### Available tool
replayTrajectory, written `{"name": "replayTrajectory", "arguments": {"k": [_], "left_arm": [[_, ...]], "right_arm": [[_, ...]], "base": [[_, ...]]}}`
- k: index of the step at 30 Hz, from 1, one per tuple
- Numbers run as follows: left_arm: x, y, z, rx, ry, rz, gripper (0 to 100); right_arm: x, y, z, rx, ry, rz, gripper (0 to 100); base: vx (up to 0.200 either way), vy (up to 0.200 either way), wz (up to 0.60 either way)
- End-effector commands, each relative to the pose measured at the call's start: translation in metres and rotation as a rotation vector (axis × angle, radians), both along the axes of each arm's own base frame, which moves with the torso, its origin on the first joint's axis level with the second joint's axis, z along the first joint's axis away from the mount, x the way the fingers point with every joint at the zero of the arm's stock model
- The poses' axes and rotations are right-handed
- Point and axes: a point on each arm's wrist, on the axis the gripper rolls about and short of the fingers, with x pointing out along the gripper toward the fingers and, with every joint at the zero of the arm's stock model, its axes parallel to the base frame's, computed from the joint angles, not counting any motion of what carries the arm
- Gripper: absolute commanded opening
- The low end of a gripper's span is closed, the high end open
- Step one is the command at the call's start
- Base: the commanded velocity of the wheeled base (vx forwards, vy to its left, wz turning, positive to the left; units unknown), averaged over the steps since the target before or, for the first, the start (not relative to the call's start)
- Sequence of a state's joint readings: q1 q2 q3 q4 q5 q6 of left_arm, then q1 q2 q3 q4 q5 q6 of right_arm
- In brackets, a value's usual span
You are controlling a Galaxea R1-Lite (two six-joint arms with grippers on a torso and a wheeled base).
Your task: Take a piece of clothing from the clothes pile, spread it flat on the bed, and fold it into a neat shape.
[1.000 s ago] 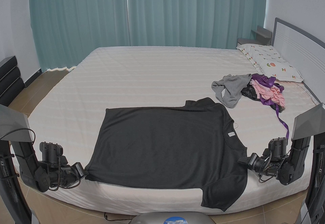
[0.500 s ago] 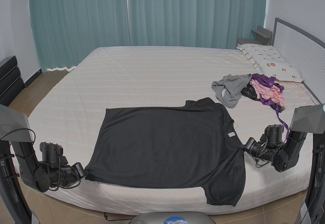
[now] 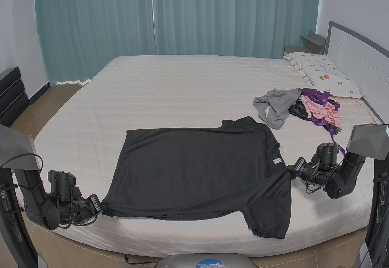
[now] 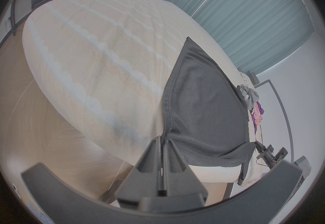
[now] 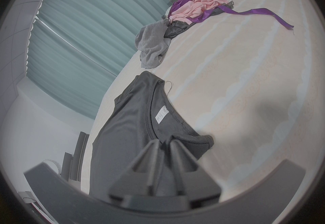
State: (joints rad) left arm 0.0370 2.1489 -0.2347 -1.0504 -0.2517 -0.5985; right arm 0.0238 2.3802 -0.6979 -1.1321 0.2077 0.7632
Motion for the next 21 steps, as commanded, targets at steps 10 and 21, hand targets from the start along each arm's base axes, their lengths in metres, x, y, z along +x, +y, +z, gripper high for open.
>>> {"name": "replayTrajectory", "arguments": {"k": [10, 21], "left_arm": [[0.0, 0.0, -0.001, 0.0, 0.004, 0.001, 0], [0.0, 0.0, -0.001, -0.001, 0.003, 0.0, 0]], "right_arm": [[-0.055, -0.012, 0.014, 0.002, 0.04, 0.036, 100], [-0.122, 0.007, -0.013, -0.061, 0.104, 0.259, 100]], "base": [[0.0, 0.0, 0.0], [0.0, 0.0, 0.0]]}}
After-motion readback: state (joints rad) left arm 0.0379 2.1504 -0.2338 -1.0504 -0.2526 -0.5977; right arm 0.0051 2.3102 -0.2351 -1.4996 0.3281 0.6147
